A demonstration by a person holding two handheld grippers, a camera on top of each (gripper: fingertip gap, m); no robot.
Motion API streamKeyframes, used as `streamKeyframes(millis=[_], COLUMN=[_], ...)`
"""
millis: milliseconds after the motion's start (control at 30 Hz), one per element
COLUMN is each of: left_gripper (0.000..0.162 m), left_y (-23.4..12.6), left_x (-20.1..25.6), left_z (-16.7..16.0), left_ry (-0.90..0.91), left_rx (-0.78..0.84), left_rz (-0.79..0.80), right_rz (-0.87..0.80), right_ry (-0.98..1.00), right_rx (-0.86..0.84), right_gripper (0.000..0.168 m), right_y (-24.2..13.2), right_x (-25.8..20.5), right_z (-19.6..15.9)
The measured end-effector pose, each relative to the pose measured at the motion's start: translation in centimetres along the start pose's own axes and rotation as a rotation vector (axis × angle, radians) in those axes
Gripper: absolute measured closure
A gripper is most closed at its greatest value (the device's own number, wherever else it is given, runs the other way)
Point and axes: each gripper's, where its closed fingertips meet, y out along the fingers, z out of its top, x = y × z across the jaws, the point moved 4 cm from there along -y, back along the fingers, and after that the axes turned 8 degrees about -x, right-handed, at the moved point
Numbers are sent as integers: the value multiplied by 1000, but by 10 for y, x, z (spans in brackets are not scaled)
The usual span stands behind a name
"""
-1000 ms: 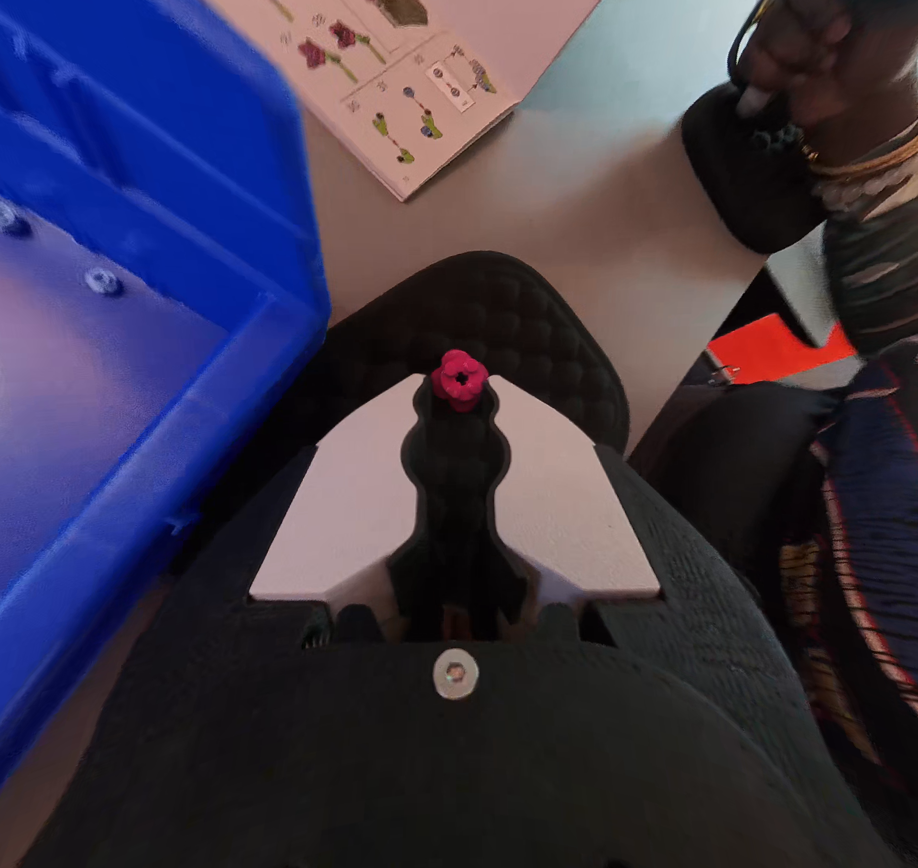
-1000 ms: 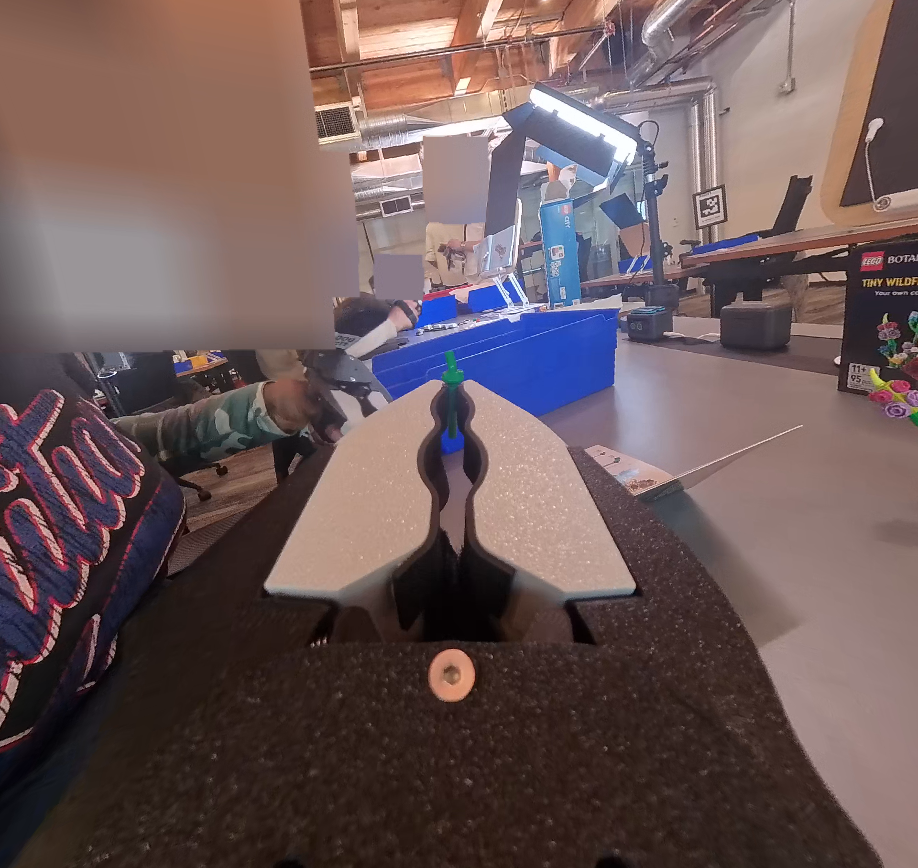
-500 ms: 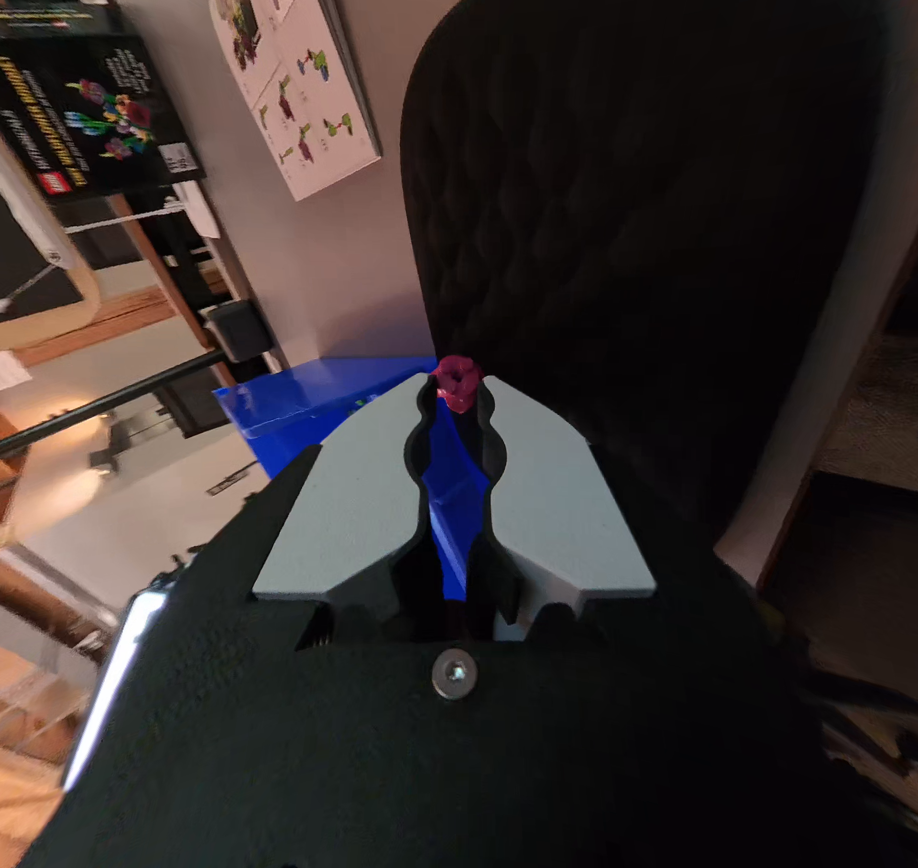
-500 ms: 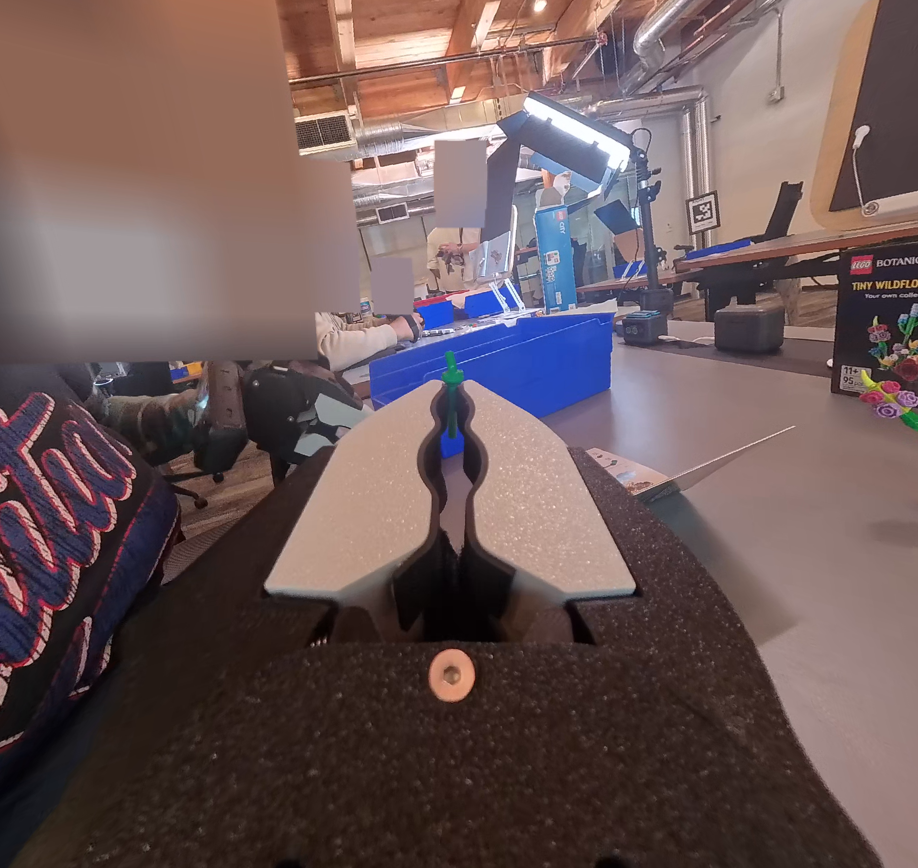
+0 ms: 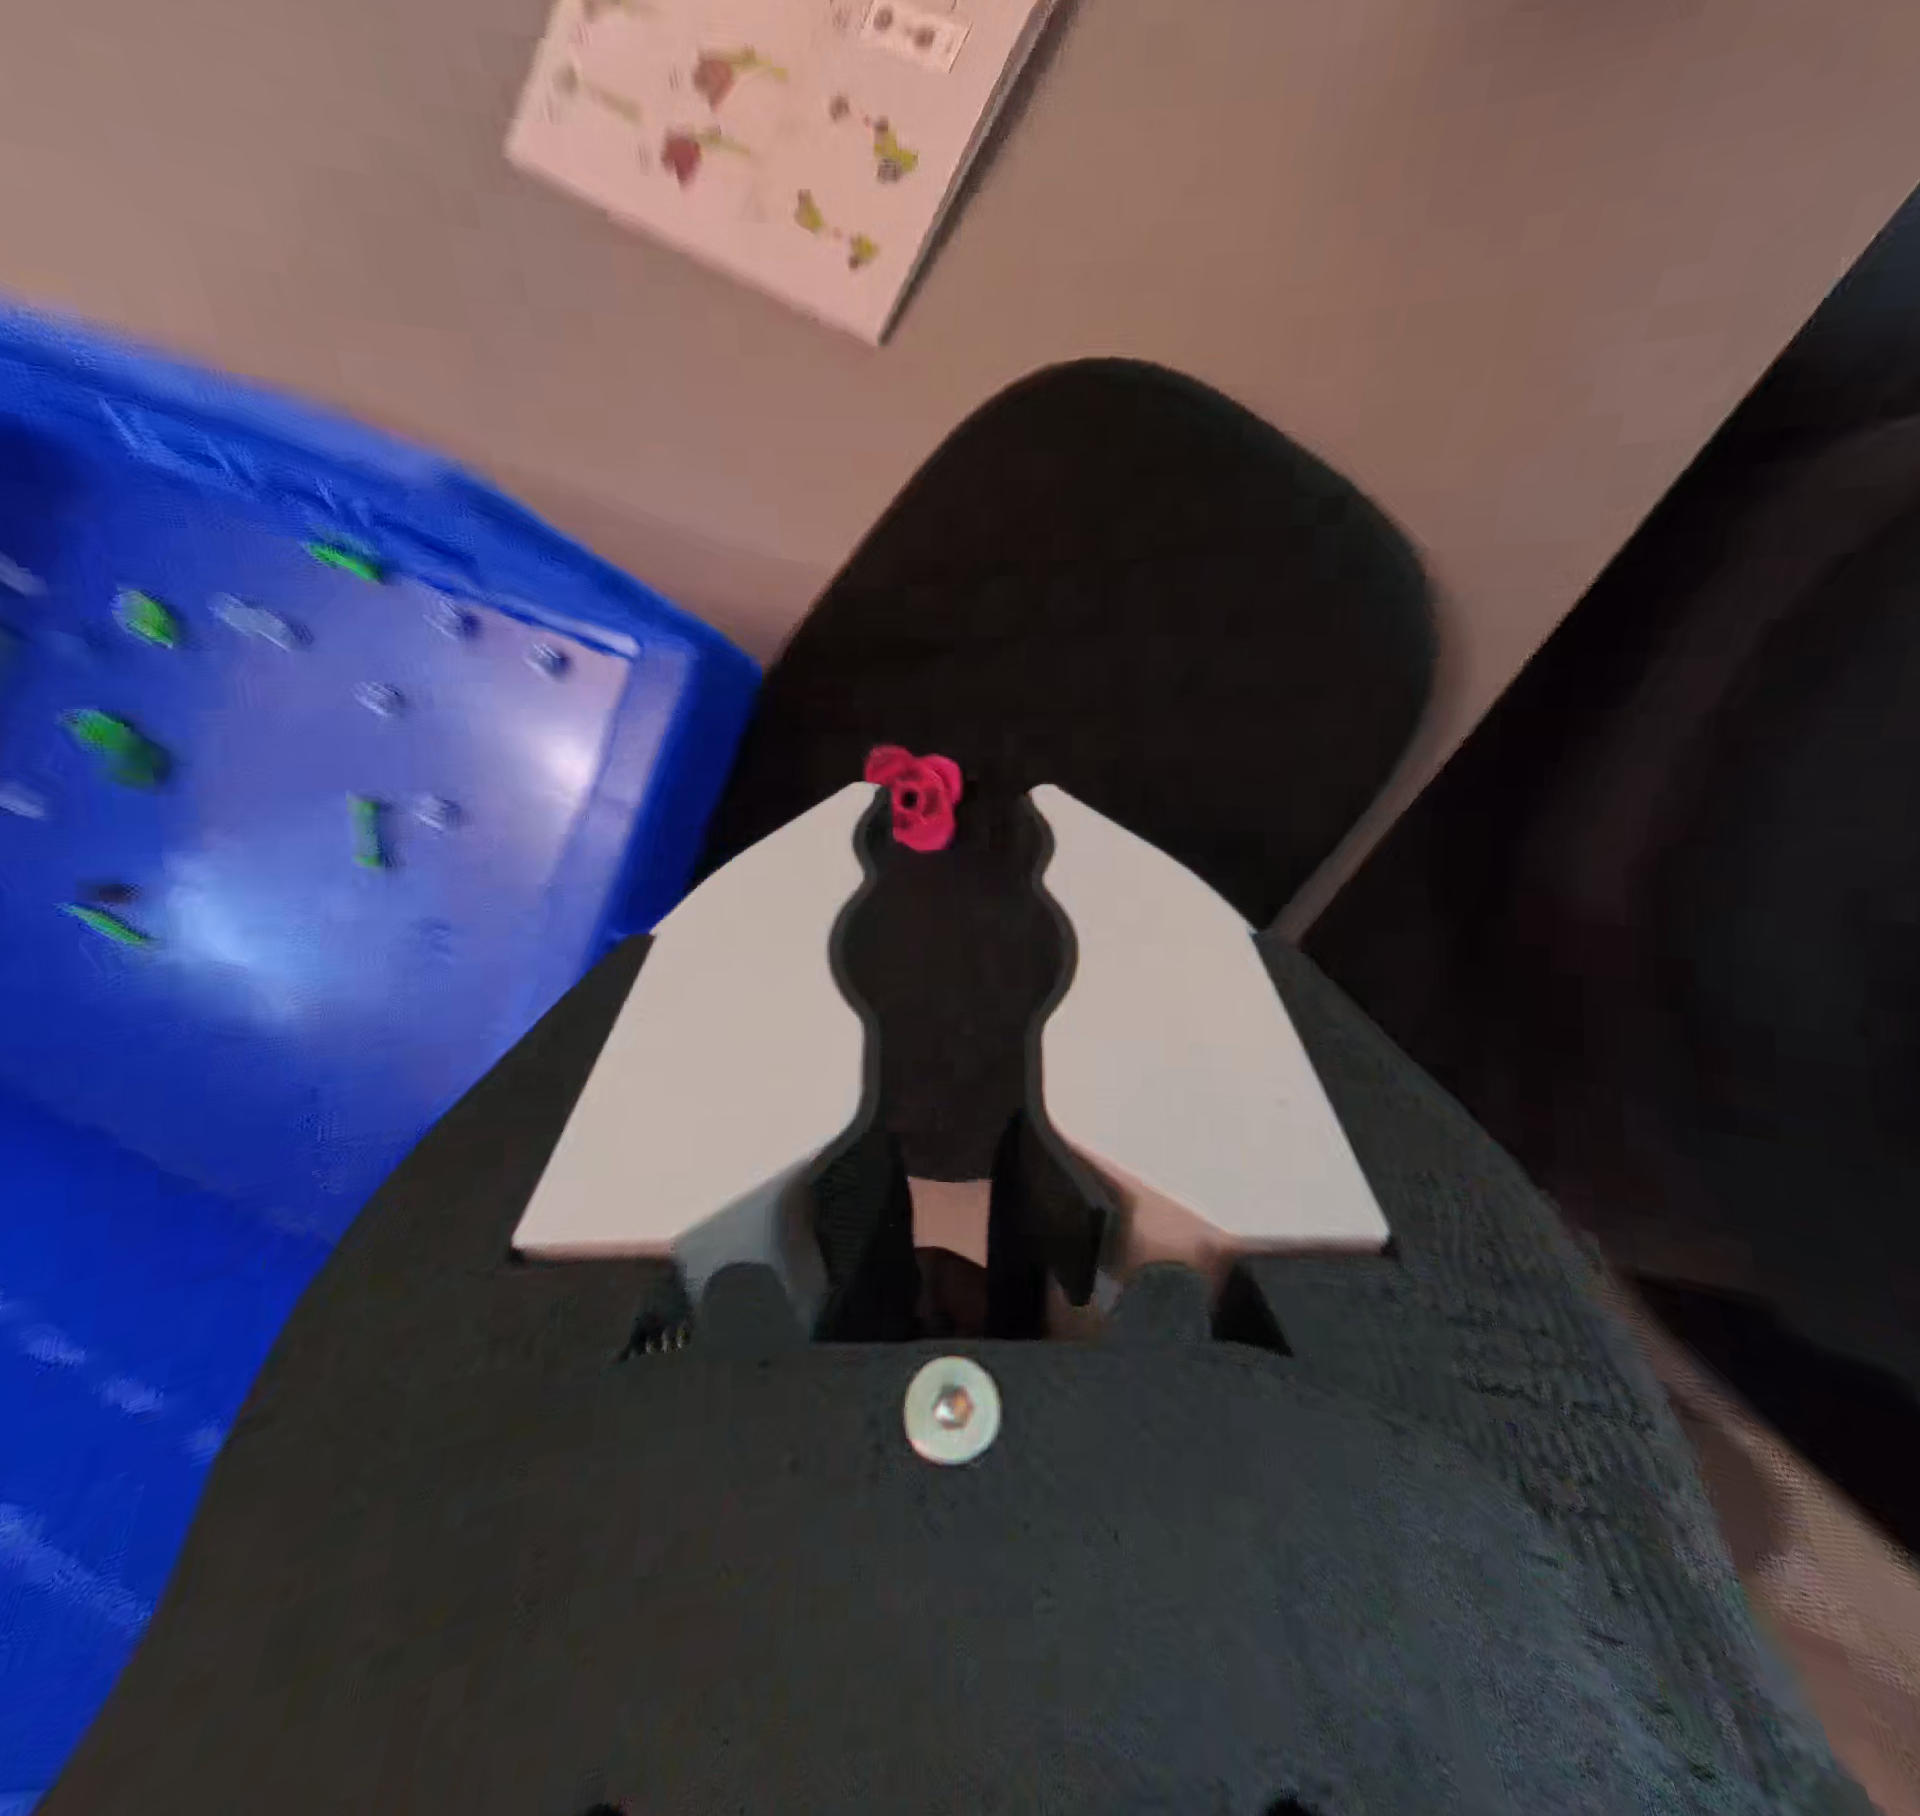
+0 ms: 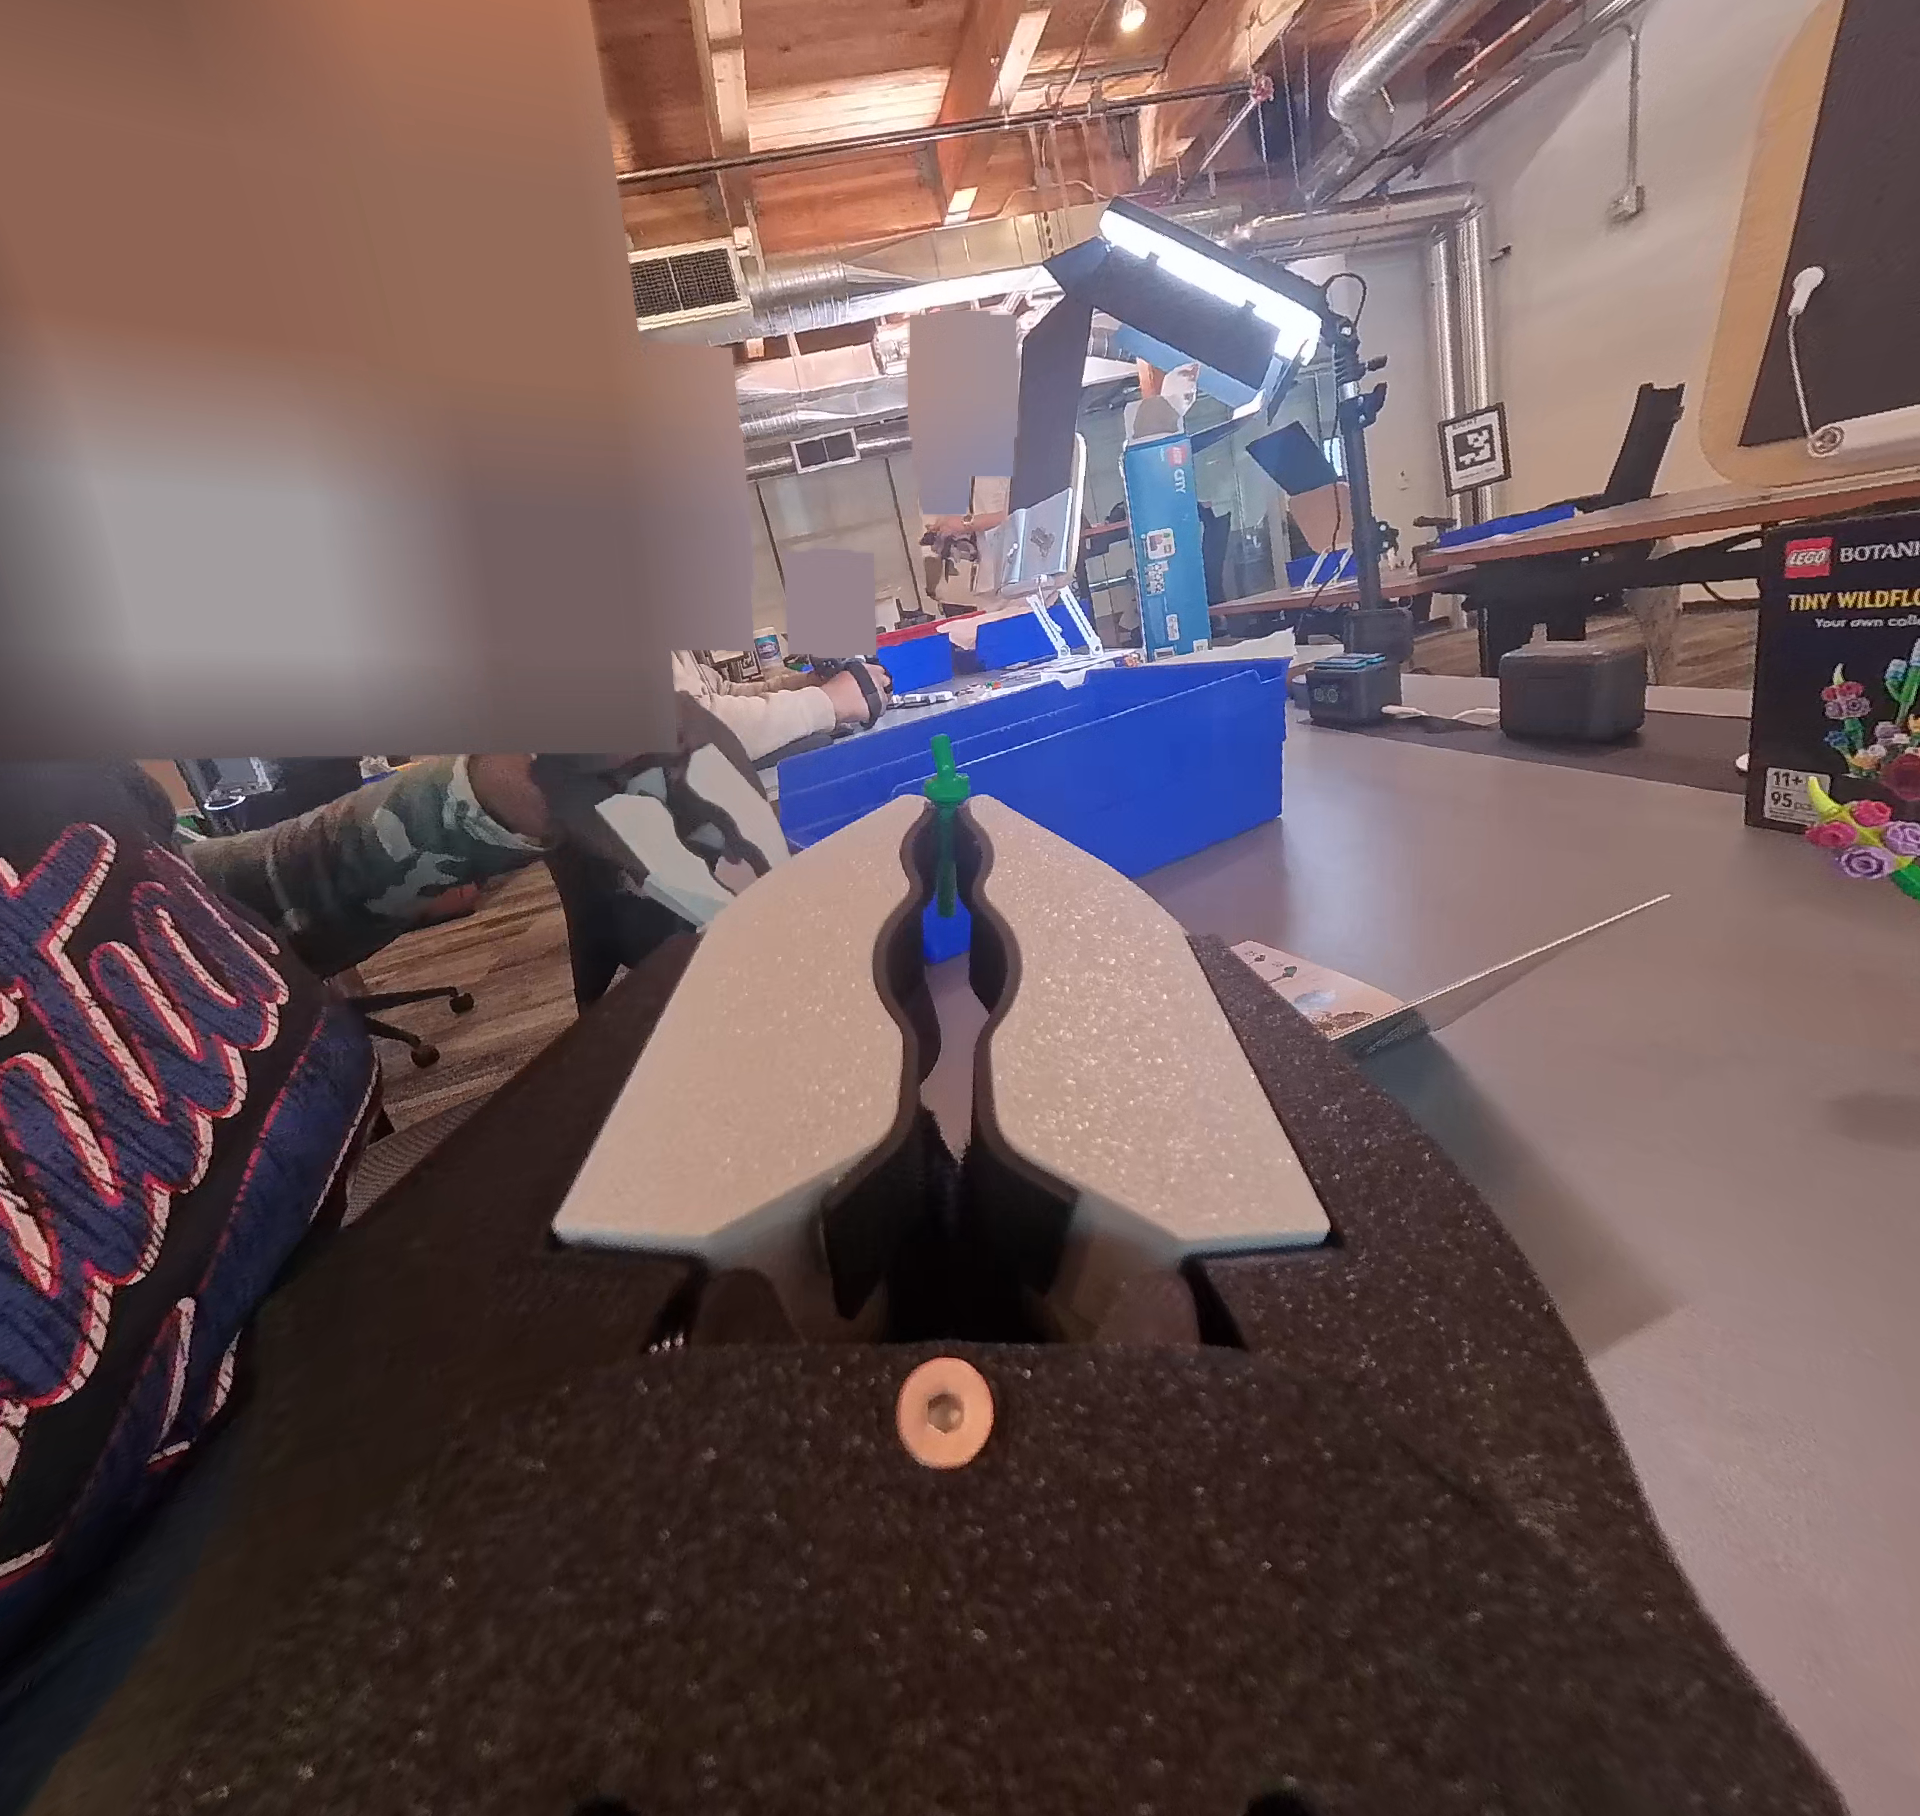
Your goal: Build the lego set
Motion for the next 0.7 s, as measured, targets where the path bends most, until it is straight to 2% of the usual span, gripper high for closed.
streamKeyframes(millis=[33, 100, 200, 300, 467, 600, 700], left_gripper=[136, 133, 124, 124, 128, 134, 143], left_y=[2, 7, 16, 20, 22, 29, 33], left_x=[0, 3, -7, -8, -10, -10, -7], left_z=[-4, -9, -17, -14, -4, -7, -8], left_ry=[-74, -92, -20, 100, 224, 246, 228], left_rx=[15, 63, 31, -18, -94, -179, -185], left_rz=[-70, -134, -33, -11, -41, -106, -166], right_rz=[0, 3, 4, 0, -4, -3, -1], right_ry=[1, 6, 13, 16, 19, 21, 17], right_rx=[0, -2, -7, -2, 3, 1, -3], right_gripper=[165, 165, 165, 166, 166, 165, 165], right_y=[0, 0, 1, 1, 0, 0, 0], right_x=[0, 0, 1, 2, 2, 2, 2], right_z=[0, -1, -1, -1, -1, -1, -1])
